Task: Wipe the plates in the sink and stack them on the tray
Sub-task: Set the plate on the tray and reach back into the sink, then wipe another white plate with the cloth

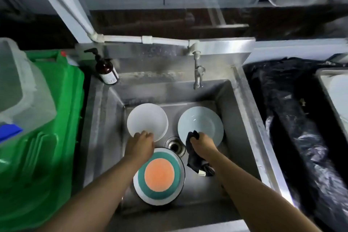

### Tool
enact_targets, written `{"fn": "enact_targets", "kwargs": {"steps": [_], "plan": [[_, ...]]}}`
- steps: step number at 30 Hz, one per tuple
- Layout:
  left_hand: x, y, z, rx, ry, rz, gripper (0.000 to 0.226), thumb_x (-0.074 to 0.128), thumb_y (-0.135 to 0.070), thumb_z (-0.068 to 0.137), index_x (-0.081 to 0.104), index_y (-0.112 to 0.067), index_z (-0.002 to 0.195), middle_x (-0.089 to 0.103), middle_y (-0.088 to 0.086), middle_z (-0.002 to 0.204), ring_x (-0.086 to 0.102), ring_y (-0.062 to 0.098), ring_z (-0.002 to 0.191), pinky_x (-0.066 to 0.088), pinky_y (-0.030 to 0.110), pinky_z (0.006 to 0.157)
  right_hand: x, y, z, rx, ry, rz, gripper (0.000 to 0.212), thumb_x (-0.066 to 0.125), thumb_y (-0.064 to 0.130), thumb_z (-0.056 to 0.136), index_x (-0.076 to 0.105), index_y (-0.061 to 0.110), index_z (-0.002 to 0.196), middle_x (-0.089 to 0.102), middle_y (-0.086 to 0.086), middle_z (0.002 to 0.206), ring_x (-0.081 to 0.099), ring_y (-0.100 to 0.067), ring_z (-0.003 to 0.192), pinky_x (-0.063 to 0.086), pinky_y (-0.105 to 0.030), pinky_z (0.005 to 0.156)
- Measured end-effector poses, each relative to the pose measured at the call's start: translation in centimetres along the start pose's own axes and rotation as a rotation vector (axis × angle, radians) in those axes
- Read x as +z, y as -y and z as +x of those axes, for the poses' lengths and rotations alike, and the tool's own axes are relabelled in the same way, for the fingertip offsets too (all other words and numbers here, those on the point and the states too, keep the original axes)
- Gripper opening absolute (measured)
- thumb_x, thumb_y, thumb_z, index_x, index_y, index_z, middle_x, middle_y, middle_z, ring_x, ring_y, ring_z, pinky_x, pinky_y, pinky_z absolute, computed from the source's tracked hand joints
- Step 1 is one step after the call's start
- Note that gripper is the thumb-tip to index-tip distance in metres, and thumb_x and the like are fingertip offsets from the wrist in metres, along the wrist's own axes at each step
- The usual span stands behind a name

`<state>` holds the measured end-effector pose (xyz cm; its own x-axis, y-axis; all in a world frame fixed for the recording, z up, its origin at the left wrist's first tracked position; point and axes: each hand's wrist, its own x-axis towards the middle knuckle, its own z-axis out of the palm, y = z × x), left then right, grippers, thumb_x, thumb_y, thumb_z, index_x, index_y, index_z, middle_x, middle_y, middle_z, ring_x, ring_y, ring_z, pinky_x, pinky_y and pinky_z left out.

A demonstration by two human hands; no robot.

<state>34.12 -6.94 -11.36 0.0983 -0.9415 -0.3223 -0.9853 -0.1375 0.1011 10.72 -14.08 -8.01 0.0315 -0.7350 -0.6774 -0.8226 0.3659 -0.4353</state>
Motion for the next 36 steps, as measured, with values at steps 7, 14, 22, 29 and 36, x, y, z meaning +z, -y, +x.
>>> {"fn": "enact_targets", "kwargs": {"steps": [7,14,22,29,36], "plan": [[8.4,4.3,3.2,-0.389,-0.016,-0.367,0.018,0.056,-0.021,0.096,0.059,-0.007,0.106,0.061,0.018,0.113,0.061,0.041,0.105,0.055,0.047,0.079,7.8,-0.2,5.9,0.042,0.116,-0.013,0.034,0.062,0.038,0.087,0.058,0.012,0.108,0.062,-0.004,0.095,0.057,-0.025,0.089,0.042,-0.031,0.07],[11.2,4.6,8.3,-0.879,-0.135,-0.834,0.064,0.073,-0.024,0.093,0.043,0.002,0.143,0.047,0.026,0.144,0.054,0.043,0.127,0.047,0.046,0.102,9.7,1.5,9.6,-0.018,0.144,-0.005,0.023,0.05,0.037,0.088,0.061,0.025,0.103,0.058,-0.013,0.109,0.059,-0.03,0.091,0.049,-0.032,0.077],[12.1,6.1,10.1,-1.142,-0.165,-0.965,0.043,0.077,-0.018,0.084,0.066,0.003,0.12,0.069,0.023,0.123,0.066,0.041,0.113,0.057,0.047,0.093,8.8,0.7,10.7,-0.15,0.045,-0.158,0.034,0.043,0.039,0.1,0.064,0.015,0.115,0.055,-0.014,0.111,0.049,-0.027,0.084,0.038,-0.029,0.075],[10.5,4.2,9.4,-1.179,-0.328,-1.324,0.032,0.061,-0.005,0.09,0.058,-0.011,0.121,0.064,0.016,0.124,0.064,0.039,0.108,0.058,0.047,0.087,7.7,-0.3,10.1,-0.188,-0.014,-0.118,0.034,0.051,0.021,0.095,0.061,0.021,0.128,0.061,-0.008,0.119,0.057,-0.03,0.107,0.042,-0.029,0.082],[6.0,1.6,6.3,-1.043,-0.349,-1.637,0.029,0.05,-0.004,0.095,0.045,-0.018,0.121,0.054,0.011,0.124,0.059,0.034,0.103,0.058,0.057,0.087,4.5,1.2,6.7,-0.305,-0.111,-0.143,0.034,0.053,0.019,0.092,0.065,0.024,0.123,0.062,-0.005,0.121,0.05,-0.032,0.116,0.046,-0.04,0.096]]}}
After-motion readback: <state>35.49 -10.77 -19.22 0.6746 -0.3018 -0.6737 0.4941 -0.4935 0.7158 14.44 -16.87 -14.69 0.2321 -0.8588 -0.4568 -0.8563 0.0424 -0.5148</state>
